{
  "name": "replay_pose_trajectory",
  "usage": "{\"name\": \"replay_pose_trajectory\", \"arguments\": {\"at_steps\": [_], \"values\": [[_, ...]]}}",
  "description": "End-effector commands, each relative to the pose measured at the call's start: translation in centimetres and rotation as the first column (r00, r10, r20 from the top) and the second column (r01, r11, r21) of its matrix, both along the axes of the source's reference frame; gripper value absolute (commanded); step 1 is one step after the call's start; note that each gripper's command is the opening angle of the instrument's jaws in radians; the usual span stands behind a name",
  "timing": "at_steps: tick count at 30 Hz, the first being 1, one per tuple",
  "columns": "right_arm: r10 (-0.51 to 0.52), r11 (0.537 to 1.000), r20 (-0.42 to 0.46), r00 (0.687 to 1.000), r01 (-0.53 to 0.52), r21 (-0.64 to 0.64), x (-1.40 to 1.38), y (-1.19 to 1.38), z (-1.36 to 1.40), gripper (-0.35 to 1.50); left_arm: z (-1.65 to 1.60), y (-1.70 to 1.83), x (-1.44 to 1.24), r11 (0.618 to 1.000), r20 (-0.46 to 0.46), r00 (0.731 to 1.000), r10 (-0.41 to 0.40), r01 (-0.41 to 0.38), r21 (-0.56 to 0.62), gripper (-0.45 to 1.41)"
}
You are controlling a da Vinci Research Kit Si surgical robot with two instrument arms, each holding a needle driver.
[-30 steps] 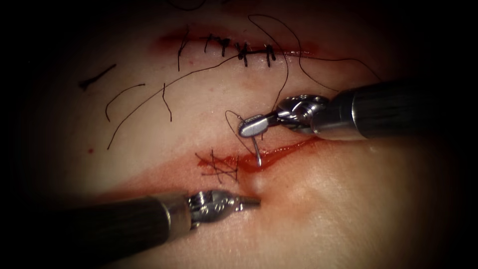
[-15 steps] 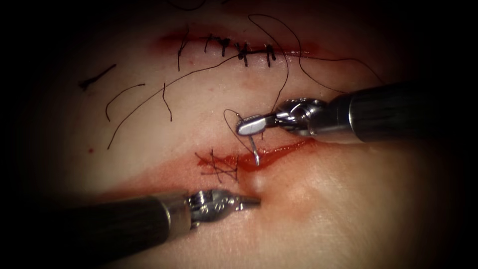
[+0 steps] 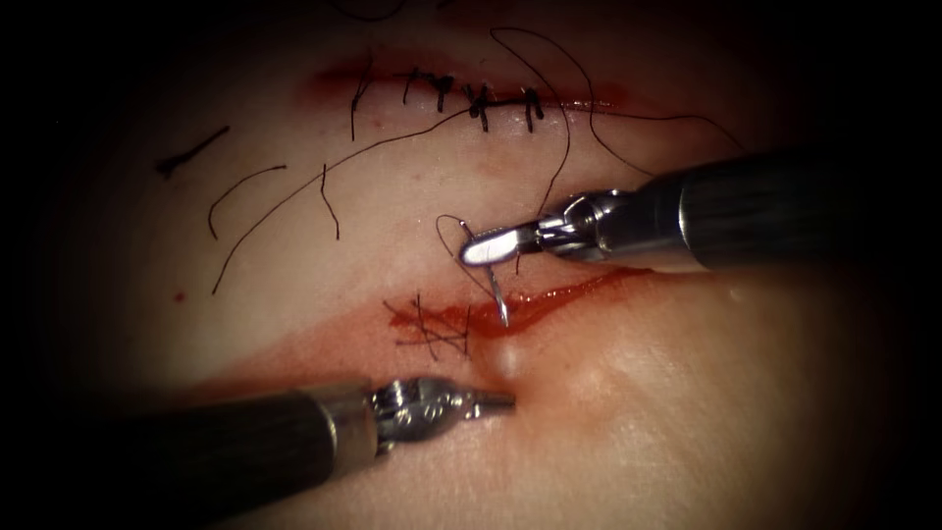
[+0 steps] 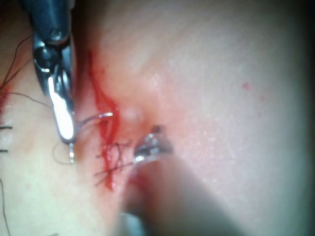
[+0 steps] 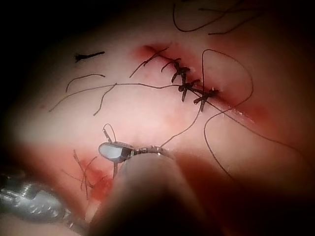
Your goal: Wound Closure
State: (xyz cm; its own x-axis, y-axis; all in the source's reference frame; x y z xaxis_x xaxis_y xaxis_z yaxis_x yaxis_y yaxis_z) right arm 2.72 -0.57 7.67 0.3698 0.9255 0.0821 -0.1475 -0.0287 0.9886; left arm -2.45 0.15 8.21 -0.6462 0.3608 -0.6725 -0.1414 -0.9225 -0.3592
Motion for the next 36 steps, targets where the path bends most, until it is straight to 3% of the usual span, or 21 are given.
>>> {"name": "replay_pose_trajectory", "arguments": {"at_steps": [1, 18, 21, 23, 26, 29, 30, 36], "values": [[-0.006, 1.0, 0.007, 1.0, 0.006, 0.01, 0.07, -0.01, 0.06, -0.35, 0.06, -0.05, -0.06, 1.0, 0.002, 1.0, 0.001, -0.001, 0.002, 0.09], [-0.014, 1.0, 0.004, 1.0, 0.014, 0.02, 0.06, 0.07, 0.04, -0.35, 0.06, -0.05, -0.06, 1.0, 0.002, 1.0, 0.001, -0.001, 0.002, 0.09], [-0.011, 1.0, 0.003, 1.0, 0.011, -0.015, 0.05, 0.11, 0.03, -0.35, 0.06, -0.05, -0.06, 1.0, 0.002, 1.0, 0.001, -0.001, 0.002, 0.09], [-0.042, 0.993, 0.0, 0.999, 0.042, -0.108, 0.04, 0.15, 0.01, -0.35, 0.06, -0.05, -0.06, 1.0, 0.002, 1.0, 0.001, -0.001, 0.002, 0.09], [-0.109, 0.933, -0.045, 0.993, 0.087, -0.349, 0.0, 0.26, -0.03, -0.35, 0.06, -0.05, -0.06, 1.0, 0.002, 1.0, 0.001, -0.001, 0.003, 0.09], [-0.156, 0.872, -0.046, 0.987, 0.115, -0.476, -0.06, 0.37, -0.07, -0.35, 0.05, -0.04, -0.06, 1.0, 0.002, 1.0, 0.001, -0.001, 0.003, 0.09], [-0.194, 0.809, -0.024, 0.981, 0.146, -0.569, -0.08, 0.41, -0.09, -0.35, 0.05, -0.04, -0.05, 1.0, 0.003, 1.0, 0.002, -0.002, 0.003, 0.09], [-0.221, 0.727, 0.004, 0.975, 0.167, -0.666, -0.08, 0.4, -0.08, -0.35, 0.04, -0.05, -0.05, 1.0, 0.002, 1.0, 0.001, -0.001, 0.004, 0.09]]}}
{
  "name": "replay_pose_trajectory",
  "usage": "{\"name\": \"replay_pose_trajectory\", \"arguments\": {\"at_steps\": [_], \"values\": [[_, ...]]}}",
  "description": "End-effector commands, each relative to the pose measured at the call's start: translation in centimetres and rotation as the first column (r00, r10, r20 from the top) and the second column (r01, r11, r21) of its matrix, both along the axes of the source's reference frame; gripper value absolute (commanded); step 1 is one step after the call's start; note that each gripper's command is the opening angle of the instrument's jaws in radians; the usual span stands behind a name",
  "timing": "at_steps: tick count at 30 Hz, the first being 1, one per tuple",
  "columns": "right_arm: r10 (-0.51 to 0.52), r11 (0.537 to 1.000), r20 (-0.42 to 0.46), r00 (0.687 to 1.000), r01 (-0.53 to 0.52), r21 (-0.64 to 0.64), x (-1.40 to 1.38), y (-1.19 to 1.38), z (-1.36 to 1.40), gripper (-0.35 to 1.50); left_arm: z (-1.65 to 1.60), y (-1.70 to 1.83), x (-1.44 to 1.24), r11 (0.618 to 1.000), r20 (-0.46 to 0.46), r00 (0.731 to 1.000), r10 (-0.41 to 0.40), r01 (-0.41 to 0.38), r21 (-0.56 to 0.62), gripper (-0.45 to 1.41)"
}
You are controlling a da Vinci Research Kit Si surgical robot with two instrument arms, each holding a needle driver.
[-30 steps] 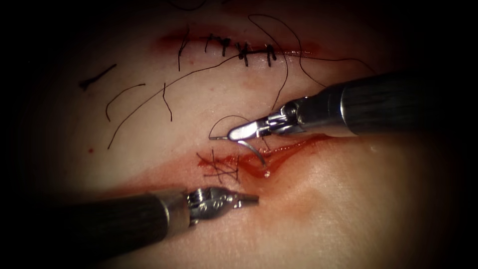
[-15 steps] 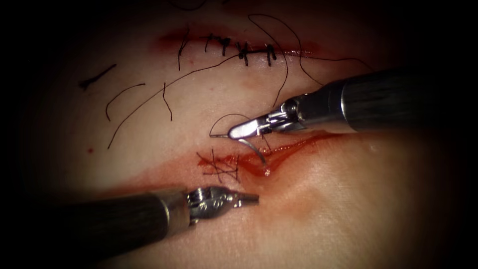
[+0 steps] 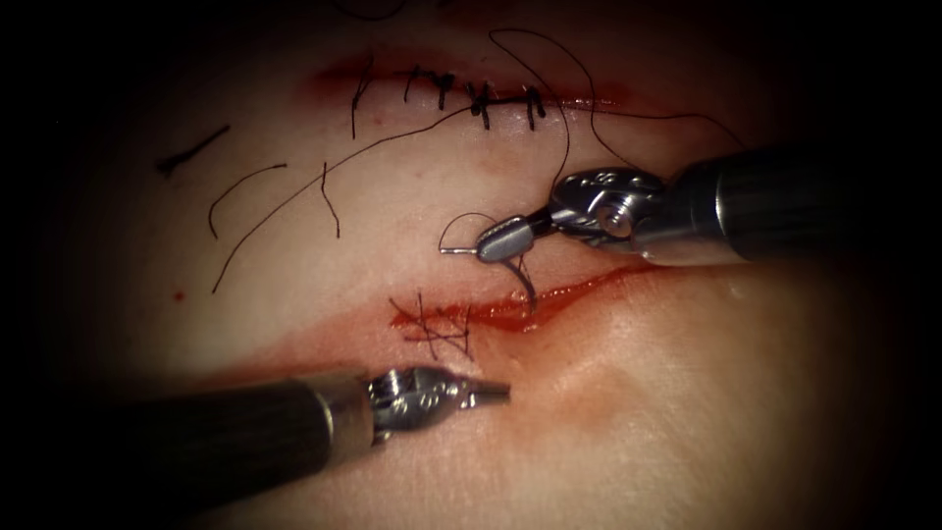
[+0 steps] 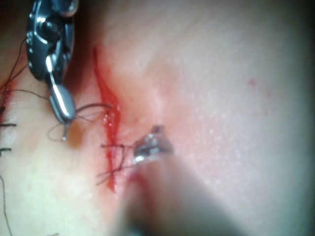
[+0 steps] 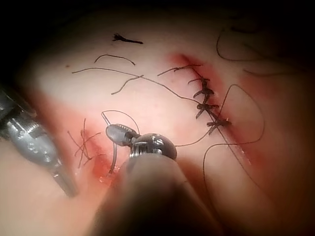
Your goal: Wound Closure
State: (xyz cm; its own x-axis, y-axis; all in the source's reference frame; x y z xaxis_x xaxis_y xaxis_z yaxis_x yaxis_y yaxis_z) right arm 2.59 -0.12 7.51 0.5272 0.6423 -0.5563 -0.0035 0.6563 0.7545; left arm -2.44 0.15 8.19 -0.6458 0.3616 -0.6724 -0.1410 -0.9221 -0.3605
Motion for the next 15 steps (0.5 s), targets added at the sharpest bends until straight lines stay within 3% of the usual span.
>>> {"name": "replay_pose_trajectory", "arguments": {"at_steps": [1, 2, 3, 4, 5, 6, 8, 15], "values": [[0.009, 1.0, 0.01, 1.0, -0.009, 0.0, 0.06, -0.06, 0.08, -0.35, 0.06, -0.05, -0.06, 1.0, 0.002, 1.0, 0.001, -0.001, 0.003, 0.09], [0.009, 1.0, 0.01, 1.0, -0.009, 0.0, 0.06, -0.06, 0.08, -0.35, 0.06, -0.05, -0.06, 1.0, 0.002, 1.0, 0.001, -0.001, 0.003, 0.09], [0.015, 1.0, 0.016, 1.0, -0.015, -0.001, 0.06, -0.07, 0.08, 0.02, 0.06, -0.05, -0.06, 1.0, 0.002, 1.0, 0.001, -0.001, 0.003, 0.09], [0.021, 1.0, 0.023, 1.0, -0.021, -0.001, 0.06, -0.08, 0.08, 0.51, 0.06, -0.05, -0.07, 1.0, 0.002, 1.0, 0.001, -0.001, 0.003, 0.09], [0.041, 0.999, 0.041, 0.998, -0.041, -0.008, 0.07, -0.1, 0.06, 0.83, 0.06, -0.05, -0.07, 1.0, 0.002, 1.0, 0.001, -0.001, 0.003, 0.09], [0.05, 0.997, 0.045, 0.998, -0.047, -0.068, 0.07, -0.1, 0.05, 1.09, 0.06, -0.05, -0.06, 1.0, 0.002, 1.0, 0.001, -0.001, 0.003, 0.09], [0.055, 0.957, 0.057, 0.997, -0.036, -0.288, 0.08, -0.12, -0.01, 1.43, 0.06, -0.05, -0.06, 1.0, 0.002, 1.0, 0.001, -0.001, 0.003, 0.09], [0.102, 0.918, 0.139, 0.985, -0.039, -0.394, 0.06, -0.1, -0.22, 1.48, 0.05, -0.05, -0.06, 1.0, 0.002, 1.0, 0.002, -0.002, 0.003, 0.09]]}}
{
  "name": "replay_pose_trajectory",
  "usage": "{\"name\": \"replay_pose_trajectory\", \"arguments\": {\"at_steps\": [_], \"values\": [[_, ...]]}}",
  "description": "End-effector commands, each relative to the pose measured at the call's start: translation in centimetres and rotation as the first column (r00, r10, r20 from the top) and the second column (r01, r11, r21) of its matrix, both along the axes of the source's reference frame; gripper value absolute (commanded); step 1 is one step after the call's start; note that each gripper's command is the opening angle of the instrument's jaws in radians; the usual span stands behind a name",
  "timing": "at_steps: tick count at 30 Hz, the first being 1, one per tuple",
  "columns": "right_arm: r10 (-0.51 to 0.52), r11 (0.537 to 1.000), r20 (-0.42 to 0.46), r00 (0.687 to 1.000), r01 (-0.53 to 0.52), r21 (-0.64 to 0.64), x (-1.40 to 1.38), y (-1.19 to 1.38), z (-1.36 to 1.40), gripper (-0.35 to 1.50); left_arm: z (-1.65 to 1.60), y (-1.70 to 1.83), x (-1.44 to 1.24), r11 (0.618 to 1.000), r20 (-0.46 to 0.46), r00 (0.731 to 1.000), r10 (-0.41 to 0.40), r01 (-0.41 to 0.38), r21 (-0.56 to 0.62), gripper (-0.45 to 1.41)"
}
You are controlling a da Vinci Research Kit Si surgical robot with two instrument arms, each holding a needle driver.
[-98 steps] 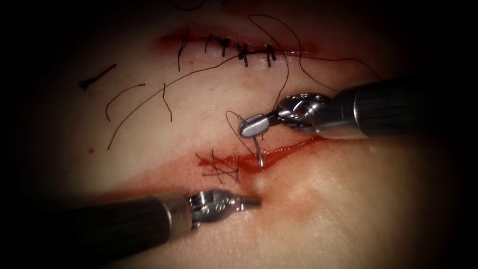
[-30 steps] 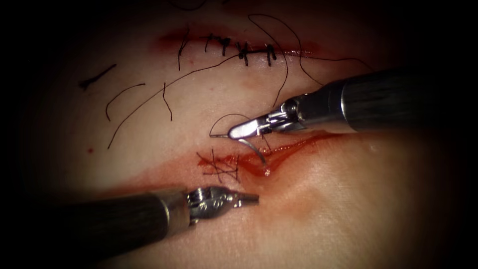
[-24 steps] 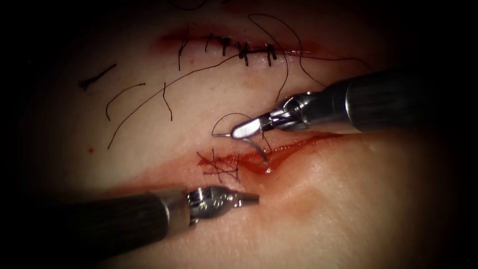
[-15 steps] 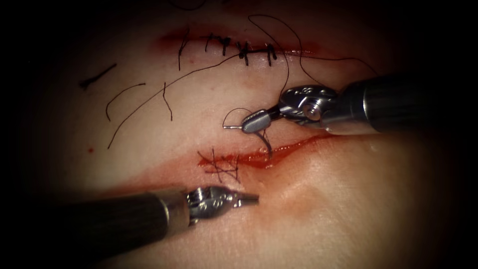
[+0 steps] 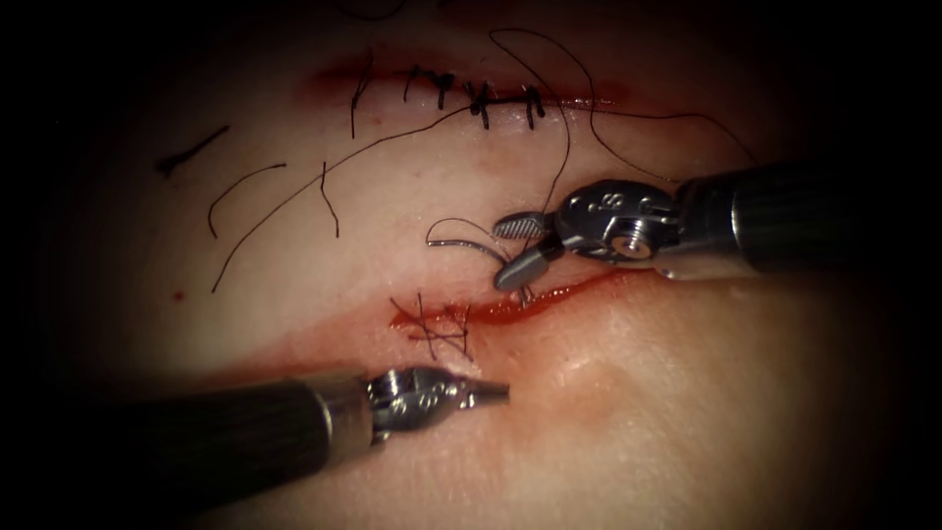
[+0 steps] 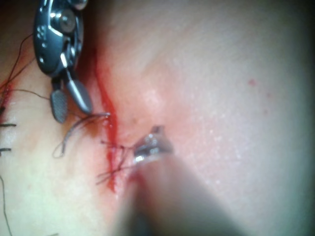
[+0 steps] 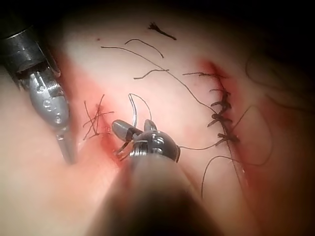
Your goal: Wound Closure
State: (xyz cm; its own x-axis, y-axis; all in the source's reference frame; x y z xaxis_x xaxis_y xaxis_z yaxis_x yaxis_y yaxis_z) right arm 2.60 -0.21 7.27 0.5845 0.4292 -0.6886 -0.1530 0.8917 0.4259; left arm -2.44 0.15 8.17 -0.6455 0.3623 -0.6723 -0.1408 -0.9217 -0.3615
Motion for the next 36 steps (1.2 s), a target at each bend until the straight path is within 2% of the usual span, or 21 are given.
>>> {"name": "replay_pose_trajectory", "arguments": {"at_steps": [1, 3, 4, 9, 10, 11, 14, 22, 34, 36], "values": [[0.006, 1.0, 0.034, 0.999, -0.006, -0.005, 0.05, -0.02, -0.04, 1.48, 0.06, -0.04, -0.06, 1.0, 0.002, 1.0, 0.002, -0.002, 0.002, 0.09], [0.035, 0.999, 0.121, 0.992, -0.032, -0.024, 0.06, -0.06, -0.14, 1.48, 0.06, -0.04, -0.05, 1.0, 0.002, 1.0, 0.002, -0.002, 0.002, 0.09], [0.072, 0.996, 0.212, 0.975, -0.059, -0.067, 0.1, -0.17, -0.27, 1.45, 0.06, -0.04, -0.05, 1.0, 0.002, 1.0, 0.002, -0.002, 0.002, 0.09], [0.148, 0.985, 0.288, 0.946, -0.115, -0.128, 0.27, -0.43, -0.48, 1.33, 0.06, -0.04, -0.06, 1.0, 0.002, 1.0, 0.002, -0.002, 0.002, 0.09], [0.168, 0.98, 0.314, 0.934, -0.125, -0.153, 0.32, -0.48, -0.49, 1.33, 0.06, -0.04, -0.06, 1.0, 0.002, 1.0, 0.001, -0.001, 0.002, 0.09], [0.201, 0.97, 0.364, 0.909, -0.135, -0.2, 0.38, -0.52, -0.49, 1.33, 0.06, -0.05, -0.06, 1.0, 0.002, 1.0, 0.001, -0.001, 0.002, 0.09], [0.235, 0.958, 0.414, 0.879, -0.137, -0.253, 0.46, -0.57, -0.37, 1.31, 0.05, -0.05, -0.06, 1.0, 0.002, 1.0, 0.001, -0.001, 0.003, 0.09], [0.288, 0.939, 0.463, 0.838, -0.151, -0.31, 0.36, -0.48, -0.09, 1.26, 0.05, -0.04, -0.04, 1.0, 0.005, 1.0, 0.005, -0.005, 0.005, 0.09], [0.299, 0.935, 0.478, 0.826, -0.152, -0.321, 0.36, -0.43, 0.15, 1.15, 0.04, -0.04, -0.05, 1.0, 0.005, 1.0, 0.004, -0.004, 0.005, 0.09], [0.296, 0.935, 0.482, 0.825, -0.148, -0.322, 0.37, -0.43, 0.18, 1.04, 0.04, -0.04, -0.05, 1.0, 0.005, 1.0, 0.004, -0.004, 0.005, 0.09]]}}
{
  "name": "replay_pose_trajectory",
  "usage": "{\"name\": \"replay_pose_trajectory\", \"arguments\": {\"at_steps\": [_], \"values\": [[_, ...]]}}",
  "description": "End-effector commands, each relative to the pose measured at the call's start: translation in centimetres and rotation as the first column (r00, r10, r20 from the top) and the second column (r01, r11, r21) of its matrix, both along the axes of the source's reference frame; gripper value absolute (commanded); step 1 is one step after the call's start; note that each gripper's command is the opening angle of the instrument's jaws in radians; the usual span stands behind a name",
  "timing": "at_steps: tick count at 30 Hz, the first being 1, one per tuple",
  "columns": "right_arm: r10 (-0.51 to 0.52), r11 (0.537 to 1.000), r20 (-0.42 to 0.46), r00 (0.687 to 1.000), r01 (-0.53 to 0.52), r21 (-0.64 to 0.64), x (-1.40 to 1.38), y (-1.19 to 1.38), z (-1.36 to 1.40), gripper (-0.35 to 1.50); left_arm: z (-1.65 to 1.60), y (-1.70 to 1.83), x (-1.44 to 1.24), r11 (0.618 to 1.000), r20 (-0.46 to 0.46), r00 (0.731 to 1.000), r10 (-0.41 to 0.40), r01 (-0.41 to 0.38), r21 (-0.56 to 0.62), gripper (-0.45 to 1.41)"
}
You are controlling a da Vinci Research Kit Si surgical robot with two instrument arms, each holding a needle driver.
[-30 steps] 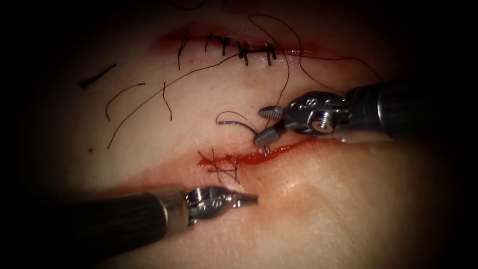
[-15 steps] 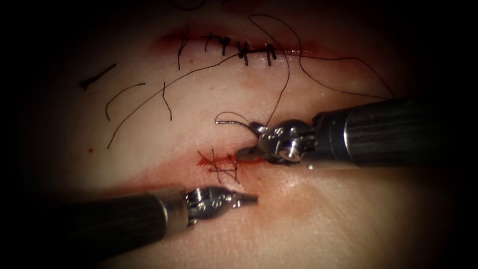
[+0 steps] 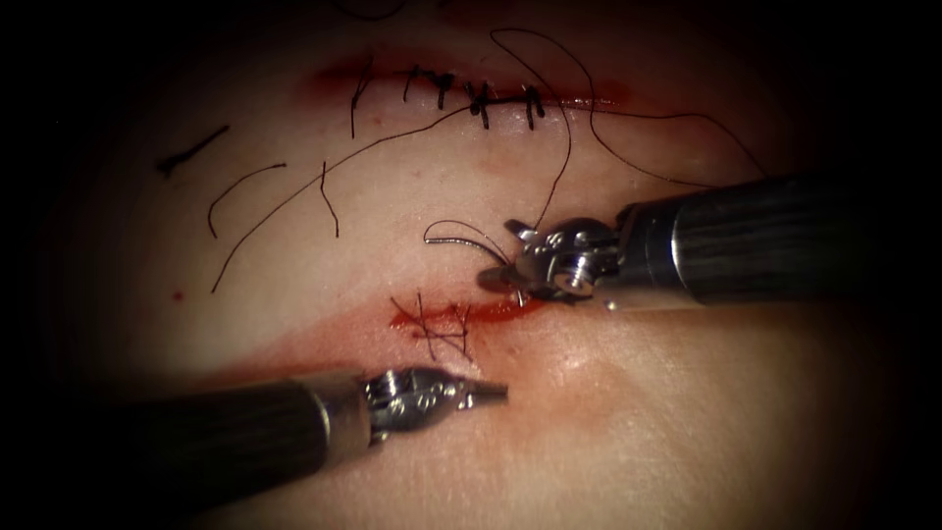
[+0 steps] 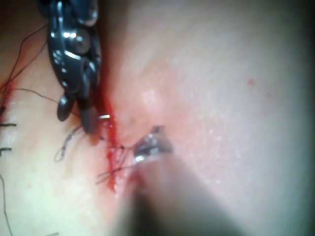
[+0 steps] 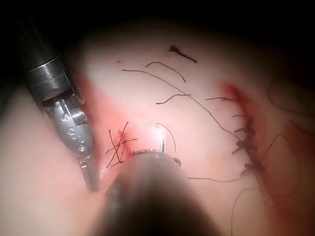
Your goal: Wound Closure
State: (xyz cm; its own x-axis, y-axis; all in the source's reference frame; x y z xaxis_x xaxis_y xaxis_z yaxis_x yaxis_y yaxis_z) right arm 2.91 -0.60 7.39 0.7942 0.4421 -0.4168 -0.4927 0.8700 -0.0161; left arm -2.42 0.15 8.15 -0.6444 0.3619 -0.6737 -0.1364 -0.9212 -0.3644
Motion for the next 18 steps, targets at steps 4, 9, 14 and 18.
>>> {"name": "replay_pose_trajectory", "arguments": {"at_steps": [4, 9, 14, 18], "values": [[-0.01, 1.0, 0.008, 1.0, 0.01, 0.002, 0.06, -0.03, 0.11, 0.98, 0.06, -0.04, -0.06, 1.0, 0.001, 1.0, 0.001, -0.001, 0.003, 0.09], [-0.028, 1.0, 0.023, 0.999, 0.028, 0.002, 0.08, -0.1, 0.18, 0.96, 0.06, -0.04, -0.06, 1.0, 0.001, 1.0, 0.001, -0.001, 0.003, 0.09], [-0.04, 0.999, 0.033, 0.999, 0.04, 0.008, 0.13, -0.13, 0.19, 0.93, 0.06, -0.04, -0.06, 1.0, 0.001, 1.0, 0.001, -0.001, 0.003, 0.09], [-0.056, 0.998, 0.043, 0.998, 0.055, 0.016, 0.16, -0.15, 0.22, 0.76, 0.06, -0.04, -0.06, 1.0, 0.001, 1.0, 0.001, -0.001, 0.003, 0.07]]}}
